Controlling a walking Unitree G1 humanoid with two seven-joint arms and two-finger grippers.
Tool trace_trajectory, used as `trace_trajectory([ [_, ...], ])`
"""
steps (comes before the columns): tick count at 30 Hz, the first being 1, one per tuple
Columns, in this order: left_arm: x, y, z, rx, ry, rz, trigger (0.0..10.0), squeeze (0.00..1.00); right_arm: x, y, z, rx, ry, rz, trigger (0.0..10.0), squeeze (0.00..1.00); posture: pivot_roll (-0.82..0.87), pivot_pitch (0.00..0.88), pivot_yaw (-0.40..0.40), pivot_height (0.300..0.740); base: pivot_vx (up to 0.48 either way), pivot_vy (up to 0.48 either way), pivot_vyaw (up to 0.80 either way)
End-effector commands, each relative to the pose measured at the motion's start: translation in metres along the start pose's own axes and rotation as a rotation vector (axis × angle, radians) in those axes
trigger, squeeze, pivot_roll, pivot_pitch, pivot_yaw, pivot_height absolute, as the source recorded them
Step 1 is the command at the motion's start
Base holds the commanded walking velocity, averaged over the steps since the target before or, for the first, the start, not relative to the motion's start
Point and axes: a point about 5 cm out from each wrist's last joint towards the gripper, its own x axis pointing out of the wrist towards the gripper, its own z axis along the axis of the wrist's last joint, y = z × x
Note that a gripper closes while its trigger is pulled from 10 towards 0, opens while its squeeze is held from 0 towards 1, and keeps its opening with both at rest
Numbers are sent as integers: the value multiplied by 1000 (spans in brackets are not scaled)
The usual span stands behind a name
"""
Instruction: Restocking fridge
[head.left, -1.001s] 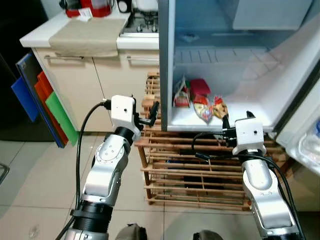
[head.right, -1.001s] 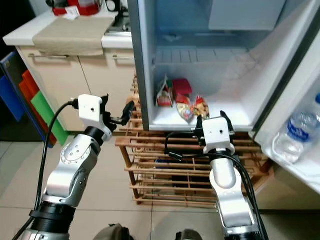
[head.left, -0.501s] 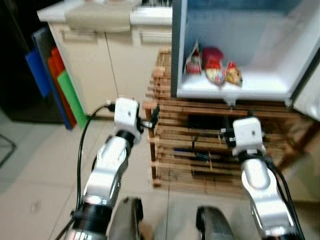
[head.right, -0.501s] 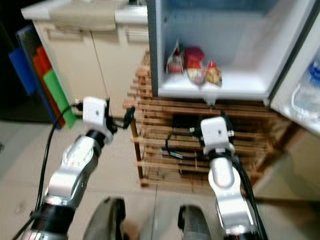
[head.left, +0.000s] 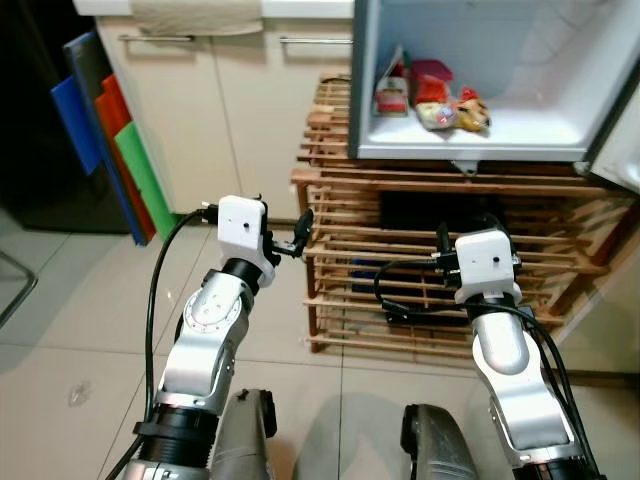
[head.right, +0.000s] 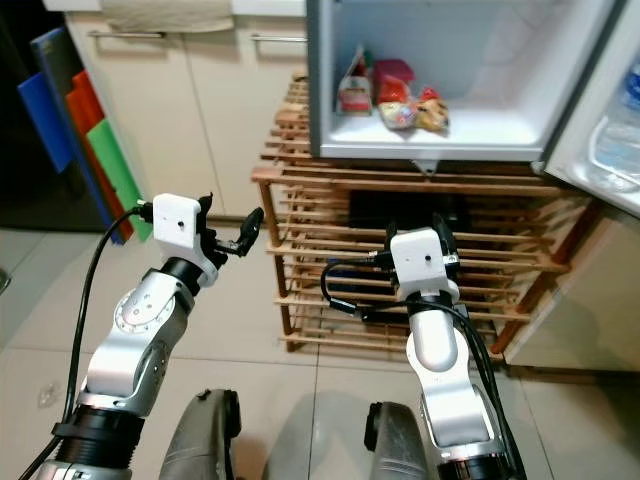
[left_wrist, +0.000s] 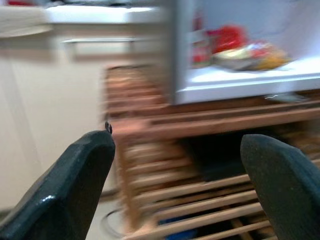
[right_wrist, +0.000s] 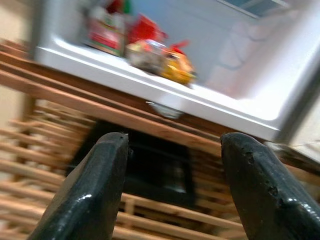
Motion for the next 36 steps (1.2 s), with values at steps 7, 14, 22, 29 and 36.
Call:
trace_trajectory([
  [7, -1, -5, 30, 56, -156, -52, 10000, 0, 7, -1, 26, -10, -141, -27, 10000, 0, -58, 0, 53, 583, 480, 0, -254],
  [14, -2, -6, 49, 73, -218, -39, 10000, 0, 21, -7, 75, 27, -311, -63, 10000, 0, -55, 0, 53, 583, 193, 0, -216],
  [22, -10, -12, 69, 40, -264, -105, 10000, 0, 30, -5, 100, 102, -361, -57, 10000, 0, -29, 0, 37, 583, 0, 0, 0],
  [29, -10, -17, 65, 37, -222, -134, 10000, 0, 38, 3, 90, 162, -279, -30, 10000, 0, -13, 0, 27, 583, 0, 0, 0],
  [36, 1, -13, 45, 66, -90, -137, 10000, 0, 53, 15, 88, 178, -227, 0, 10000, 0, 10, 0, 14, 583, 0, 0, 0],
])
